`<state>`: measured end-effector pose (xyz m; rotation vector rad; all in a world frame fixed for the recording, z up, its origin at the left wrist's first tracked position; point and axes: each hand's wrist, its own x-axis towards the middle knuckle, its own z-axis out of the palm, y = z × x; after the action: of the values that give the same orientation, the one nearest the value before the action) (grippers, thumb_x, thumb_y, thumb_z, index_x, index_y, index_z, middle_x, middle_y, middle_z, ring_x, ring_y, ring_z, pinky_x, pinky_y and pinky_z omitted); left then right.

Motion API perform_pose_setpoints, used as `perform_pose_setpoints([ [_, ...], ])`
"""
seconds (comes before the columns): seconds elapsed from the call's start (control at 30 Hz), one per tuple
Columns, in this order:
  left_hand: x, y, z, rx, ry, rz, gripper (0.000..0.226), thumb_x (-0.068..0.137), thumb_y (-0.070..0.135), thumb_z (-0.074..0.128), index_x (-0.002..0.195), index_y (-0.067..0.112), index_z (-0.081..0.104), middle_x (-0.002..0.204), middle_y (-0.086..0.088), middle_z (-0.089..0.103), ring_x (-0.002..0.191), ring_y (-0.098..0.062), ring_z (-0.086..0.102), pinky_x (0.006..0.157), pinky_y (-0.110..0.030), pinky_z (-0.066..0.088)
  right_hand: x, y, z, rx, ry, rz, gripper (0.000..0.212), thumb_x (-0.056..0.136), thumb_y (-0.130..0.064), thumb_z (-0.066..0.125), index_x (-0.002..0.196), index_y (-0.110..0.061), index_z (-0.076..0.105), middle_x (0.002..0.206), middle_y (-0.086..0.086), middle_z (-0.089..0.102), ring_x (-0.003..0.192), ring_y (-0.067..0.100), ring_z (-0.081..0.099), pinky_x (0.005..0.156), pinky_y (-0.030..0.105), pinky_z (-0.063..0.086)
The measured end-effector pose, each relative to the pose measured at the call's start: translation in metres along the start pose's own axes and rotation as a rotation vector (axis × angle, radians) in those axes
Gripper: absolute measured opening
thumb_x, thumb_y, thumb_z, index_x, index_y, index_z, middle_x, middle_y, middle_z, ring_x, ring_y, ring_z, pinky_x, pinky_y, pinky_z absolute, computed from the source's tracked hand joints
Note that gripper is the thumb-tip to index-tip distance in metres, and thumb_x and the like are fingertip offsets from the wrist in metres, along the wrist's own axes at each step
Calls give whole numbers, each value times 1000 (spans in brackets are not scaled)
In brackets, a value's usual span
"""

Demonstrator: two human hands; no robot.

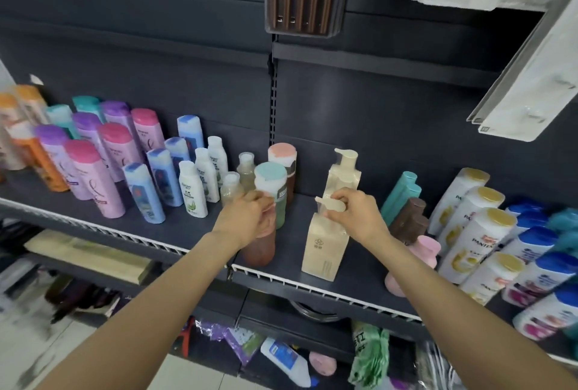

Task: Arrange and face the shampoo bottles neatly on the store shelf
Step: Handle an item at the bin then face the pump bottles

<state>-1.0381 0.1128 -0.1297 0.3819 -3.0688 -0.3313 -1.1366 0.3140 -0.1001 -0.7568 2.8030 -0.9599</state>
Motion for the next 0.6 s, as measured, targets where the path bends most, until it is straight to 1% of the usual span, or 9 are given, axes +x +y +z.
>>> perform_pose_setpoints([
  [0.1,3,-4,-1,7,-3,4,43,95,29,44,137,23,44,145,-2,38,129,-29,38,99,-40,40,-9,-9,-1,31,62,-17,27,80,-19,72,105,-11,67,98,2,65,96,21,59,83,33,48],
  [0.17,3,-1,-3,16,12,7,40,95,29,43,134,22,47,142,-3,41,127,-29,37,99,-37,37,-13,-15,-4,74,130,-30,24,79,-19,73,101,-13,68,91,-3,63,88,14,58,78,28,47],
  [0.23,1,2,-7,2,15,-6,37,94,27,43,129,19,50,137,-4,44,125,-28,38,96,-35,36,-14,-20,-11,160,197,-7,24,77,-23,76,98,-16,69,90,-6,64,84,11,58,78,26,47],
  [0.3,-1,5,-12,-20,41,-13,32,92,25,44,122,16,52,132,-6,47,122,-28,40,93,-35,37,-12,-24,-20,277,250,38,22,74,-26,78,93,-21,69,90,-6,67,87,13,62,82,33,52],
  [0.37,-4,8,-16,-63,115,16,29,92,22,44,118,12,54,126,-8,51,118,-28,44,90,-35,39,-13,-29,-29,386,287,66,19,72,-28,79,87,-24,68,89,-4,69,87,14,65,82,38,55],
  [0.43,-9,11,-21,-250,228,49,29,93,16,46,117,10,59,120,-9,57,110,-27,52,90,-36,44,-15,-35,-36,495,322,92,18,70,-27,80,85,-24,69,86,-2,70,85,16,66,80,41,56],
  [0.5,-17,14,-25,-460,354,71,22,93,15,51,109,10,65,109,-6,65,97,-20,60,85,-34,47,-19,-43,-45,615,356,117,18,71,-24,81,86,-22,70,83,-1,69,83,16,67,78,38,57],
  [0.57,-26,14,-28,-584,341,53,19,95,18,52,103,10,66,101,-3,69,90,-14,61,78,-26,46,-22,-48,-54,717,387,129,15,72,-19,80,84,-21,70,78,-2,68,79,14,66,74,33,57],
  [0.6,-29,15,-30,-633,266,15,21,96,23,51,105,10,66,101,-2,68,91,-13,61,75,-22,44,-22,-50,-58,755,399,136,14,73,-18,79,84,-18,70,78,-1,68,78,13,66,73,31,57],
])
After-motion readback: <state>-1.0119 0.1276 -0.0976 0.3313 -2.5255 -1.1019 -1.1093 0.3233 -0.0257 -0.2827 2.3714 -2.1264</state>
